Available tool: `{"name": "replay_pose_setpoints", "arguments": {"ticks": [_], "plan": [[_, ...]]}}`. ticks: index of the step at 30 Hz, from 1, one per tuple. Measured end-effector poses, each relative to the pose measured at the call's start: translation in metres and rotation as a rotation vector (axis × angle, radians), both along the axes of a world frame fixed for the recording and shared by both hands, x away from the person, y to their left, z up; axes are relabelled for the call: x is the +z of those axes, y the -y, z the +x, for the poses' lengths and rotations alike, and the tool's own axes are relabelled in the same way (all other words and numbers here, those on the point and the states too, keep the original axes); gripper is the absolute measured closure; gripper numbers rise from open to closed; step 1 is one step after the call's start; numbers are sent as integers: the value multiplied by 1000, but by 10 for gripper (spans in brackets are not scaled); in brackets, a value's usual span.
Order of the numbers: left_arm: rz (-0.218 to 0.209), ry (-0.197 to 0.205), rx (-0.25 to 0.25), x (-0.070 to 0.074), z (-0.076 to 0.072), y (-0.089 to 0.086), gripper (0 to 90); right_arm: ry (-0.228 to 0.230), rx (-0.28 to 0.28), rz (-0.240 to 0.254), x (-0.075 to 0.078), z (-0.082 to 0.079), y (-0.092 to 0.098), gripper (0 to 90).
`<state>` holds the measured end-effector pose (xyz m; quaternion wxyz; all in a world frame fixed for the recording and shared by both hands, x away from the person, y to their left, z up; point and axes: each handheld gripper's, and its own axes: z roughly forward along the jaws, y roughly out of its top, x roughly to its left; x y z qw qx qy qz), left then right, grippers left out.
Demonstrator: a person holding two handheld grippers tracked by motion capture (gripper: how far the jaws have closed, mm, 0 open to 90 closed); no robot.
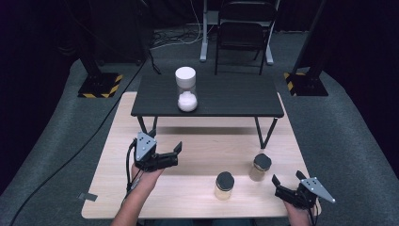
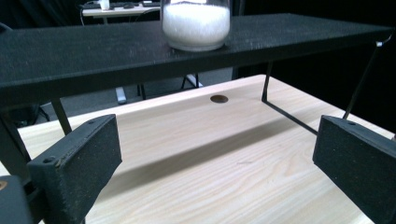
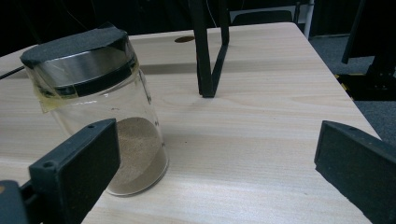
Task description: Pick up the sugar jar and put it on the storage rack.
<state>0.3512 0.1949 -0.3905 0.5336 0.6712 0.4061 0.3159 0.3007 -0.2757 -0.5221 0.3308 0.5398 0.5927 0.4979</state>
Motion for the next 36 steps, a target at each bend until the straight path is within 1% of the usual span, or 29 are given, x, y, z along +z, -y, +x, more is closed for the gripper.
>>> {"name": "replay_pose_setpoints", "arguments": {"ticks": [7, 9, 11, 14, 19, 23, 25, 28, 36], "plan": [[2, -10, -3, -13, -3, -3, 5, 0, -1, 1, 0, 0, 0, 0], [11, -15, -6, -16, -4, -2, 5, -1, -1, 1, 0, 0, 0, 0], [6, -14, -13, -19, -5, -2, 5, -3, -1, -3, 0, 0, 0, 0], [15, -14, -16, -24, -7, -1, 5, -3, -1, -4, 0, 1, 0, 0], [12, -18, -2, -32, -9, -4, 4, -3, -1, -3, 0, 1, 0, 0], [5, -24, -2, -37, -10, -6, 4, -1, -2, -4, 0, 0, 0, 0], [10, -26, -2, -40, -11, -7, 4, -2, -2, -3, 0, 0, 0, 0], [6, -42, -7, -45, -12, -10, 4, -2, -2, -4, 0, 0, 0, 0], [-7, -67, 20, -61, -14, -24, 4, -2, -2, -5, 0, 0, 0, 0]]}}
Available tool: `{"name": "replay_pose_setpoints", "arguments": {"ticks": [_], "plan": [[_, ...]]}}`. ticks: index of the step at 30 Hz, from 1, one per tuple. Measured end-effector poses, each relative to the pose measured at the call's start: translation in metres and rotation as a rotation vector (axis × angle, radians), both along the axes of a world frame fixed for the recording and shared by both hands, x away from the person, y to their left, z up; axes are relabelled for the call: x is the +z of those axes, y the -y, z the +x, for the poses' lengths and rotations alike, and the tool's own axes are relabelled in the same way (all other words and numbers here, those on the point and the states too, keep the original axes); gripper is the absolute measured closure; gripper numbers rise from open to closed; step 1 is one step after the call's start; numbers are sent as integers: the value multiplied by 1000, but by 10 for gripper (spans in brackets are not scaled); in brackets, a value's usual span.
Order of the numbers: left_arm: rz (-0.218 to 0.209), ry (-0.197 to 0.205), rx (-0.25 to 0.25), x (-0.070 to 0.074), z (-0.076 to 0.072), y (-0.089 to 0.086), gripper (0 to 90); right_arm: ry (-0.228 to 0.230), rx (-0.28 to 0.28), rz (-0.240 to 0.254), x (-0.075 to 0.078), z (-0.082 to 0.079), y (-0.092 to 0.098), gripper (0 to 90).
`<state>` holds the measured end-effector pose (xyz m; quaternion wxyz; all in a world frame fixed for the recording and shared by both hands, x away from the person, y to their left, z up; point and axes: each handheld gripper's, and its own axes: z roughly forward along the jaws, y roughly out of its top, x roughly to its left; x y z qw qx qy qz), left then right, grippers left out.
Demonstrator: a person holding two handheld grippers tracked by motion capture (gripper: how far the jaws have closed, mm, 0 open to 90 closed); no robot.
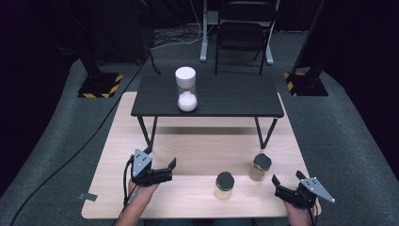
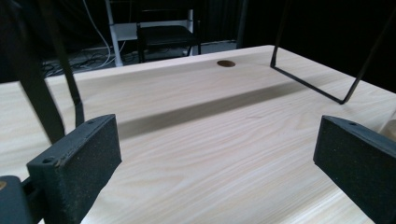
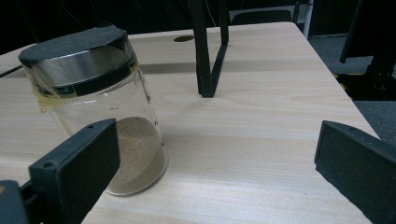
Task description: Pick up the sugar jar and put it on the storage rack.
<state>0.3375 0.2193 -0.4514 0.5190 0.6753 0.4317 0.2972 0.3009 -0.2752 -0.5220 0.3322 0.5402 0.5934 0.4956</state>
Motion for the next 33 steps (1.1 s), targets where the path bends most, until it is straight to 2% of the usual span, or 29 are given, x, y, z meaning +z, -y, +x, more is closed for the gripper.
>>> {"name": "replay_pose_setpoints", "arguments": {"ticks": [18, 21, 33], "plan": [[14, -48, 41, -35, -3, -13, 4, 1, -2, -1, 0, 0, 0, 0], [30, -54, 41, -40, -5, -15, 4, 1, -2, 0, 0, 0, 0, 0], [16, -66, 49, -54, -8, -24, 5, -1, -4, 0, 0, 0, 0, 0]]}}
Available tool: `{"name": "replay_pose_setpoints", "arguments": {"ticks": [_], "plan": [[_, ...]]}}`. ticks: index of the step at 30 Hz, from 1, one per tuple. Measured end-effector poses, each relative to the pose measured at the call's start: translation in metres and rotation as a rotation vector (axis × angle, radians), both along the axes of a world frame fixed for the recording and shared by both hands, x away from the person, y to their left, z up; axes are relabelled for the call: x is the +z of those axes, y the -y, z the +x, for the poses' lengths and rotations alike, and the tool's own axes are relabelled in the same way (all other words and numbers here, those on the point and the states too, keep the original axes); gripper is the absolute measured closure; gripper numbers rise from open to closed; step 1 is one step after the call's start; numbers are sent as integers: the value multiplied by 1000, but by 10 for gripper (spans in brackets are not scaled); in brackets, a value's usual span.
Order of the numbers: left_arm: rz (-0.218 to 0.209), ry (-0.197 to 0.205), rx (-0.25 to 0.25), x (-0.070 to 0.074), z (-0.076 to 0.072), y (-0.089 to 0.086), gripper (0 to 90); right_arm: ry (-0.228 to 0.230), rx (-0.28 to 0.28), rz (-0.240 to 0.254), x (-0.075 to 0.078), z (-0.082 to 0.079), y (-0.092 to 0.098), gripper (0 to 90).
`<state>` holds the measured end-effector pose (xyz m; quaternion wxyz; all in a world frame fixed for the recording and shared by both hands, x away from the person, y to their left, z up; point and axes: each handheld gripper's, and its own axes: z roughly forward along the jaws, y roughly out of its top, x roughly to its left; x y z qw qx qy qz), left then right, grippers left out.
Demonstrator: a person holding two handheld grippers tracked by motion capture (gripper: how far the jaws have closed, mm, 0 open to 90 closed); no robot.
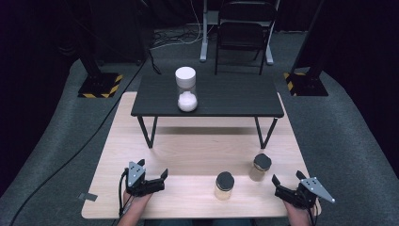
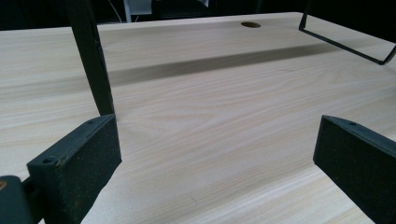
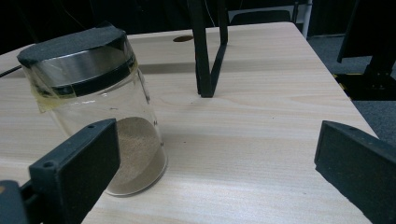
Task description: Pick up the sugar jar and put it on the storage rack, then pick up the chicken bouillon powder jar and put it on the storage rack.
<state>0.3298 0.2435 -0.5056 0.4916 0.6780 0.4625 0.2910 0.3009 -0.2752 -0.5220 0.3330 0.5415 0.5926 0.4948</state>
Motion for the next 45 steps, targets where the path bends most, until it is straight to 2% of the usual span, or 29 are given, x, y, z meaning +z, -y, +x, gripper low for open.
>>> {"name": "replay_pose_setpoints", "arguments": {"ticks": [10, 16, 21, 24, 29, 31, 35, 41, 45], "plan": [[-22, -10, 7, -16, -2, -3, 4, 1, -5, 1, 0, -1, 0, 0], [-45, -6, 19, -18, -2, -6, 4, -1, -8, -1, 0, -1, 0, 0], [-30, 9, 26, -18, -4, -5, 1, -3, -8, 12, 0, 0, 1, 0], [-22, 40, 36, -18, -8, -4, 0, -6, -21, 33, 0, 0, 3, 0], [8, 51, 39, -18, -9, 0, 0, -13, -19, 51, 1, -1, 5, 0], [6, 49, 38, -18, -8, -1, 0, -14, -17, 52, 3, -1, 5, 0], [4, 51, 37, -18, -9, -1, 0, 8, -12, 67, 10, -4, 2, 0], [30, 59, 25, -18, -10, 3, 0, 42, 9, 63, 22, -9, -4, 0], [40, 71, 42, -18, -11, 3, 1, 54, 11, 66, 28, -12, -5, 0]]}}
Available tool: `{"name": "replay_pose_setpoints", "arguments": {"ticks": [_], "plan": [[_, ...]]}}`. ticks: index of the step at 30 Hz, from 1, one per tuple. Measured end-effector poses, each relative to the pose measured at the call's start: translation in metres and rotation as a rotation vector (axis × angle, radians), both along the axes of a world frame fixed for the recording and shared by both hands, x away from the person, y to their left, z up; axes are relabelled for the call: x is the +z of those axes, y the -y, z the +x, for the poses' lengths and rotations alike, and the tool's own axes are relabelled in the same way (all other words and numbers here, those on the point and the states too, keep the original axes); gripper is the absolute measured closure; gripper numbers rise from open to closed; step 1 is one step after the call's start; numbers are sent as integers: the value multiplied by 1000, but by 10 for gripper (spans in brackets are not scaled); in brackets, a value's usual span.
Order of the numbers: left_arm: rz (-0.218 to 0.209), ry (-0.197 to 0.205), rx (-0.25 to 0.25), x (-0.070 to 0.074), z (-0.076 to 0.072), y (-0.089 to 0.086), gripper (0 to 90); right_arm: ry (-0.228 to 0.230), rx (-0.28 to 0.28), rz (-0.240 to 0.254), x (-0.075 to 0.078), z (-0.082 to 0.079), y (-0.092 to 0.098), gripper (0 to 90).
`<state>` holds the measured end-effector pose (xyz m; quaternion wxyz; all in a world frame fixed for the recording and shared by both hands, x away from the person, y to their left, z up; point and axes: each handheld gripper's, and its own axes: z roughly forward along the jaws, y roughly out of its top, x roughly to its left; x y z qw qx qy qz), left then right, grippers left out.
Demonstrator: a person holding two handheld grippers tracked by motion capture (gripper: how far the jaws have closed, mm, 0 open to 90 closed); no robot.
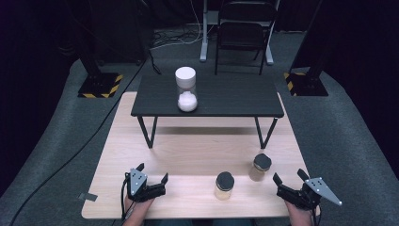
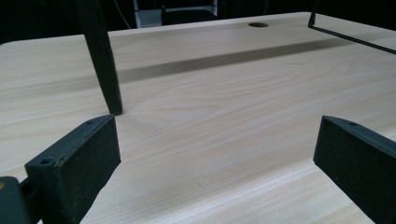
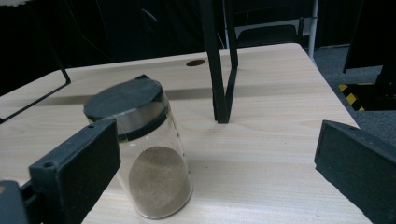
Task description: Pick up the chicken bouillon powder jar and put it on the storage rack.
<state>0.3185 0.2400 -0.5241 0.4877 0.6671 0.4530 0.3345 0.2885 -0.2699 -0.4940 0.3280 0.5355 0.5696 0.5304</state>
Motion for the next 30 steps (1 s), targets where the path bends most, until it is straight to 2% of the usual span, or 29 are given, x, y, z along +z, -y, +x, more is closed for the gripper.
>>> {"name": "replay_pose_setpoints", "arguments": {"ticks": [4, 7, 17, 25, 30], "plan": [[-17, -3, 7, 0, 0, -2, 2, 12, -2, -6, 6, -5, 0, 0], [-10, 0, 2, 0, 0, -1, 2, 23, 1, -2, 8, -8, 0, 0], [-4, 3, -5, 0, 0, -1, 3, 20, -1, 21, 9, -17, 2, 0], [-7, 6, -7, 0, 0, -1, 5, 27, 15, -1, 11, -23, -6, 0], [-9, 9, -6, 0, -1, -1, 5, 37, 32, 2, 14, -27, -11, 0]]}}
